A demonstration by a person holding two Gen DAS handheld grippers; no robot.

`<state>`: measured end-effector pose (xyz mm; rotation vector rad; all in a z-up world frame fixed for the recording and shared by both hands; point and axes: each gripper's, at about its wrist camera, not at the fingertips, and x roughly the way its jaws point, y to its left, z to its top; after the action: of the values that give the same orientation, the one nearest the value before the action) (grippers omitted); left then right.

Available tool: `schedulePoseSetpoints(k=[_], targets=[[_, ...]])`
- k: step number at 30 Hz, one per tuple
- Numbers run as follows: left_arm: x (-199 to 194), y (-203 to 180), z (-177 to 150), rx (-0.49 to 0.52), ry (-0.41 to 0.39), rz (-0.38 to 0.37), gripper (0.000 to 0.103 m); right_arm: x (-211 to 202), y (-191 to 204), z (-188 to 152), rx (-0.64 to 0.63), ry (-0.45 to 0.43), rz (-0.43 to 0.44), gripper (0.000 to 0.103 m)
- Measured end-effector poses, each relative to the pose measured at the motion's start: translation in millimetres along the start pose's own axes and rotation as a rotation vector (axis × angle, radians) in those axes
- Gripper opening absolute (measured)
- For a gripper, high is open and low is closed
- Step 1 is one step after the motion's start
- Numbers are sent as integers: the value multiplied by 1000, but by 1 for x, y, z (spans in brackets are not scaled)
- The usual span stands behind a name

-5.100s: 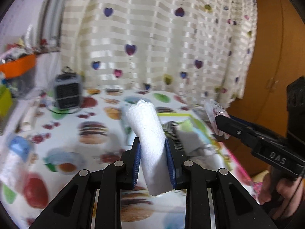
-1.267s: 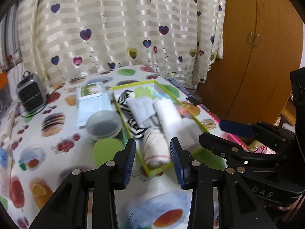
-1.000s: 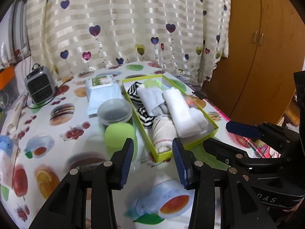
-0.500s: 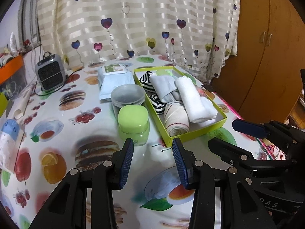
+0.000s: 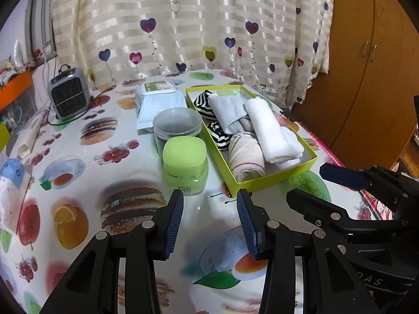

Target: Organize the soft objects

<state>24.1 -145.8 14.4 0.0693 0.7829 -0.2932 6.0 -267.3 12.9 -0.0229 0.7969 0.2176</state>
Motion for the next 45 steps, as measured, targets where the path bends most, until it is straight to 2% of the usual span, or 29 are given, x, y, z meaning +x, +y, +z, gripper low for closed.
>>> schedulePoseSetpoints(k=[45], targets=[[3, 1, 0, -1, 9, 0, 41, 4, 0, -1, 0, 9, 1, 59]])
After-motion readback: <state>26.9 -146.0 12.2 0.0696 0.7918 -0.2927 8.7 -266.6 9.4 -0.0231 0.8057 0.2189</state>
